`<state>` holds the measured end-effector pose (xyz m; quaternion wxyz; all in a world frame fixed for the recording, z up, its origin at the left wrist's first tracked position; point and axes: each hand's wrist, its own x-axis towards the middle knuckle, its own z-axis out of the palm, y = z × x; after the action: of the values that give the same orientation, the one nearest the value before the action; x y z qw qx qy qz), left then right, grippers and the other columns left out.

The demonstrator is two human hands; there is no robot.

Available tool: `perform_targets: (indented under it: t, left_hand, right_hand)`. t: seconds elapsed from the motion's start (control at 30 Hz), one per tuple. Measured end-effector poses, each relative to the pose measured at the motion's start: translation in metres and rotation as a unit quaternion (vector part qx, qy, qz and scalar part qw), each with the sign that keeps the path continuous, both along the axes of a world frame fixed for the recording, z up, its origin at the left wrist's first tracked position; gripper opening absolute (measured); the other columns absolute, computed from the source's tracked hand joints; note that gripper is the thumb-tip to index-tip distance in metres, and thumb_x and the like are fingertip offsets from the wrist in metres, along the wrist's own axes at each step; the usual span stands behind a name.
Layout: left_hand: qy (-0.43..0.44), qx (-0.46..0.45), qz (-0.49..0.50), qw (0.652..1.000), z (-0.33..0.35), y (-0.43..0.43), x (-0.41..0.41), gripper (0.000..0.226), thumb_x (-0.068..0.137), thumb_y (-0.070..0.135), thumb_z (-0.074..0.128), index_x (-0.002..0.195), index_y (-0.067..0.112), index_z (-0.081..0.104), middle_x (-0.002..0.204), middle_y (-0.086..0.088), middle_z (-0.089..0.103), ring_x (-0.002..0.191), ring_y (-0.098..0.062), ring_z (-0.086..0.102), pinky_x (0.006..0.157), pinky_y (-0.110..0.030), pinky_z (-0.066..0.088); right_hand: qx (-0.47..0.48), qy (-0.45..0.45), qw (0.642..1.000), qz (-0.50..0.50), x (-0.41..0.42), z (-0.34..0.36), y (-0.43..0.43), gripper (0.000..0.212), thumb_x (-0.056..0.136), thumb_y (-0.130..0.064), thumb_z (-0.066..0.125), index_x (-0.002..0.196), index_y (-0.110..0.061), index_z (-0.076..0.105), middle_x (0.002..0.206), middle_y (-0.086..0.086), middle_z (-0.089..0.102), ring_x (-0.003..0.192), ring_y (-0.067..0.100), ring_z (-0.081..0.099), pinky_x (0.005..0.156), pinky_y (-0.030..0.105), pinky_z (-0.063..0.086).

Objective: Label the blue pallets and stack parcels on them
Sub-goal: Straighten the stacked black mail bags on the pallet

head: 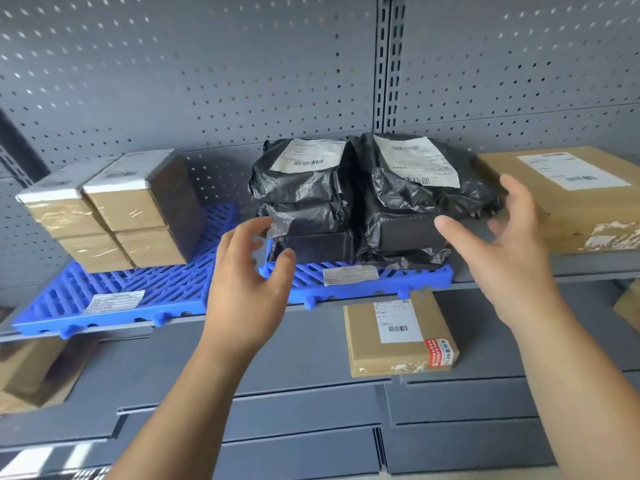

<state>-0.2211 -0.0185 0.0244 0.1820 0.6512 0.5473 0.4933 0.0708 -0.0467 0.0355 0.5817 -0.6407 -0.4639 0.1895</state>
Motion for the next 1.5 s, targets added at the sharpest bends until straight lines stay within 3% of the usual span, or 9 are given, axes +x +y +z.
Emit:
perform_targets:
  t: [0.2, 0.3, 0.4, 0.47, 0.57, 0.9, 1.17, 1.3, 1.5]
  left_hand:
    - [-0.143, -0.005, 0.036, 0.989, 0.001, 0.040, -0.006, 0.050, 0.090, 0.061, 0.050, 0.136, 0.042, 0.050, 0.134, 0.020, 0.053, 0.113, 0.022, 0.049, 0.087, 0.000, 0.034]
    - [-0.215, -0.033, 0.035, 0.976, -0.001, 0.064, -0.012, 0.062, 0.082, 0.071, 0.047, 0.140, 0.050, 0.047, 0.136, 0.029, 0.051, 0.119, 0.024, 0.045, 0.096, -0.008, 0.033]
    - [-0.249, -0.077, -0.075, 0.962, -0.006, 0.089, -0.020, 0.067, 0.079, 0.073, 0.057, 0.143, 0.061, 0.041, 0.151, 0.013, 0.050, 0.139, 0.001, 0.046, 0.118, -0.035, 0.037]
    - [-0.232, -0.098, -0.193, 0.948, -0.010, 0.102, -0.025, 0.079, 0.082, 0.062, 0.069, 0.151, 0.058, 0.031, 0.158, 0.003, 0.046, 0.147, -0.012, 0.042, 0.121, -0.048, 0.035]
    - [-0.156, -0.096, -0.308, 0.934, -0.021, 0.112, -0.025, 0.091, 0.084, 0.034, 0.084, 0.156, 0.036, 0.029, 0.151, 0.004, 0.054, 0.142, -0.014, 0.049, 0.117, -0.036, 0.041]
    - [-0.030, -0.071, -0.242, 0.967, -0.030, 0.132, -0.026, 0.094, 0.081, 0.010, 0.087, 0.151, 0.038, 0.032, 0.135, 0.029, 0.061, 0.122, 0.008, 0.059, 0.093, -0.001, 0.042]
    - [-0.044, -0.104, -0.273, 0.955, -0.030, 0.144, -0.038, 0.093, 0.084, 0.007, 0.085, 0.154, 0.037, 0.031, 0.143, 0.017, 0.060, 0.126, -0.006, 0.063, 0.096, -0.010, 0.047]
    - [-0.059, -0.115, -0.287, 0.949, -0.032, 0.148, -0.040, 0.095, 0.082, 0.009, 0.085, 0.154, 0.040, 0.032, 0.146, 0.008, 0.060, 0.130, -0.015, 0.062, 0.106, -0.022, 0.047]
    - [-0.067, -0.123, -0.299, 0.944, -0.033, 0.149, -0.039, 0.095, 0.082, 0.010, 0.084, 0.156, 0.038, 0.030, 0.150, 0.001, 0.057, 0.133, -0.020, 0.060, 0.111, -0.029, 0.045]
  right_hand:
    - [-0.007, 0.024, 0.998, 0.054, 0.004, -0.013, 0.030, 0.119, 0.049, -0.067, 0.092, 0.142, -0.071, 0.018, 0.148, -0.039, 0.038, 0.138, 0.000, 0.045, 0.116, 0.047, 0.038]
    - [0.005, 0.012, 0.998, 0.069, -0.002, -0.021, 0.040, 0.120, 0.052, -0.057, 0.094, 0.143, -0.070, 0.017, 0.158, -0.024, 0.035, 0.143, 0.006, 0.040, 0.118, 0.051, 0.033]
    - [0.021, -0.008, 0.997, 0.071, -0.005, -0.024, 0.053, 0.119, 0.054, -0.052, 0.095, 0.144, -0.069, 0.018, 0.155, -0.027, 0.038, 0.142, 0.007, 0.043, 0.117, 0.052, 0.033]
    - [0.024, -0.030, 0.997, 0.072, -0.005, -0.027, 0.059, 0.118, 0.054, -0.052, 0.093, 0.144, -0.069, 0.019, 0.152, -0.032, 0.039, 0.140, 0.003, 0.044, 0.115, 0.046, 0.035]
    - [0.015, -0.061, 0.995, 0.078, -0.004, -0.031, 0.065, 0.114, 0.054, -0.055, 0.090, 0.143, -0.070, 0.020, 0.149, -0.038, 0.038, 0.138, 0.001, 0.044, 0.106, 0.035, 0.037]
    - [-0.015, -0.120, 0.987, 0.108, 0.002, -0.032, 0.090, 0.102, 0.064, -0.044, 0.092, 0.139, -0.069, 0.027, 0.125, -0.062, 0.035, 0.110, -0.040, 0.033, 0.088, 0.018, 0.034]
    - [-0.066, -0.188, 0.968, 0.154, 0.012, -0.030, 0.103, 0.118, 0.063, -0.043, 0.093, 0.144, -0.071, 0.011, 0.149, -0.051, 0.020, 0.135, -0.017, 0.027, 0.101, 0.030, 0.033]
    - [-0.055, -0.199, 0.966, 0.155, 0.012, -0.034, 0.110, 0.118, 0.067, -0.038, 0.092, 0.145, -0.070, 0.009, 0.152, -0.048, 0.017, 0.121, -0.040, 0.014, 0.099, 0.027, 0.030]
    - [-0.025, -0.197, 0.966, 0.166, 0.010, -0.038, 0.111, 0.115, 0.070, -0.041, 0.088, 0.147, -0.068, 0.008, 0.150, -0.051, 0.016, 0.125, -0.037, 0.019, 0.091, 0.015, 0.033]
